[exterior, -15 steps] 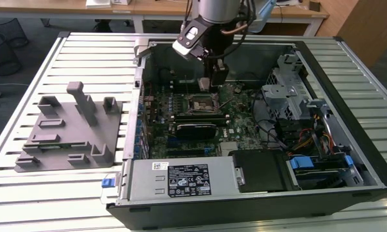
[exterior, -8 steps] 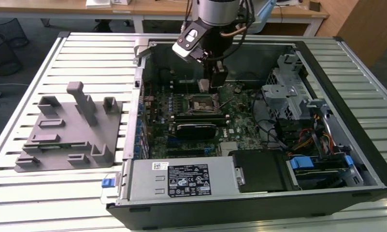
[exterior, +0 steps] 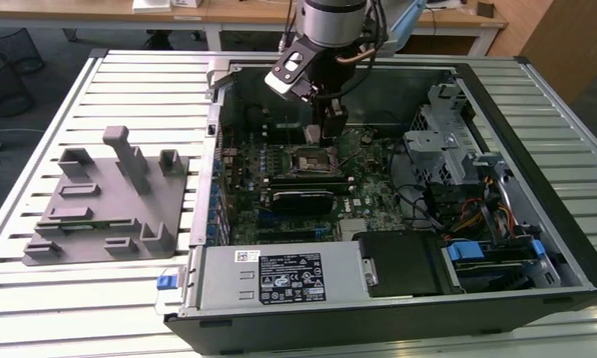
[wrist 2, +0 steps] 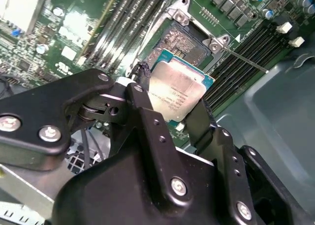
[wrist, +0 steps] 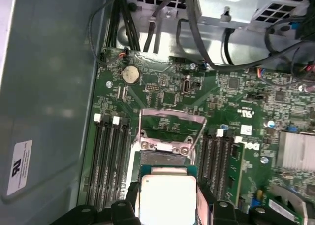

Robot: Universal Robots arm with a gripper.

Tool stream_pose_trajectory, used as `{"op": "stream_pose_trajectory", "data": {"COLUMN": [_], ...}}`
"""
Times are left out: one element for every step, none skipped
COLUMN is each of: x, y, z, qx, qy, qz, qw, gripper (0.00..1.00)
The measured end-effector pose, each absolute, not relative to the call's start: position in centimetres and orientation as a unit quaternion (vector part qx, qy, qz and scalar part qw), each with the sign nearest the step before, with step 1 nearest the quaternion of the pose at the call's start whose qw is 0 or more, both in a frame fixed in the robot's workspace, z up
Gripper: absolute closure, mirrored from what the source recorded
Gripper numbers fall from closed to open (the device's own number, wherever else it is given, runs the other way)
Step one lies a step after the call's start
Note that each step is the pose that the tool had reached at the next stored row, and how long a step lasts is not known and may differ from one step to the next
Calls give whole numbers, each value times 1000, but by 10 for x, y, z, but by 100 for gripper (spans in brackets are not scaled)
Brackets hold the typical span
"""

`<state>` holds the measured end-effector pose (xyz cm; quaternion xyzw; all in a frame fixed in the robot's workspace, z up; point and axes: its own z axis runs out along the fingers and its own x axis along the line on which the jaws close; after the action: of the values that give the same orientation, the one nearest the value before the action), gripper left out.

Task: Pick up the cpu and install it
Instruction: 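Place the cpu into insertion slot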

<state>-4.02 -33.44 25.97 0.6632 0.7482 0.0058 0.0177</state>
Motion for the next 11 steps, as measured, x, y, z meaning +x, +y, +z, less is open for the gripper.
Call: {"op": "stream_pose_trajectory", "data": {"x": [-40,-40,-40,-41,-41,-42,-43,-43,-45,-46,-46], "y": [-334,-333,-332,-331,-331,-330,-330,-330,-330,-329,-329], "z": [258,256,254,252,251,249,247,245,244,243,241], "qx": [665,667,669,670,672,673,674,675,676,677,677], "qy": [747,745,743,742,741,739,738,738,737,736,735], "qz": [6,6,6,6,6,6,6,6,6,6,6], "qw": [18,18,18,18,18,18,18,18,18,18,18], "gripper": [46,46,46,46,46,46,46,46,46,46,46]}}
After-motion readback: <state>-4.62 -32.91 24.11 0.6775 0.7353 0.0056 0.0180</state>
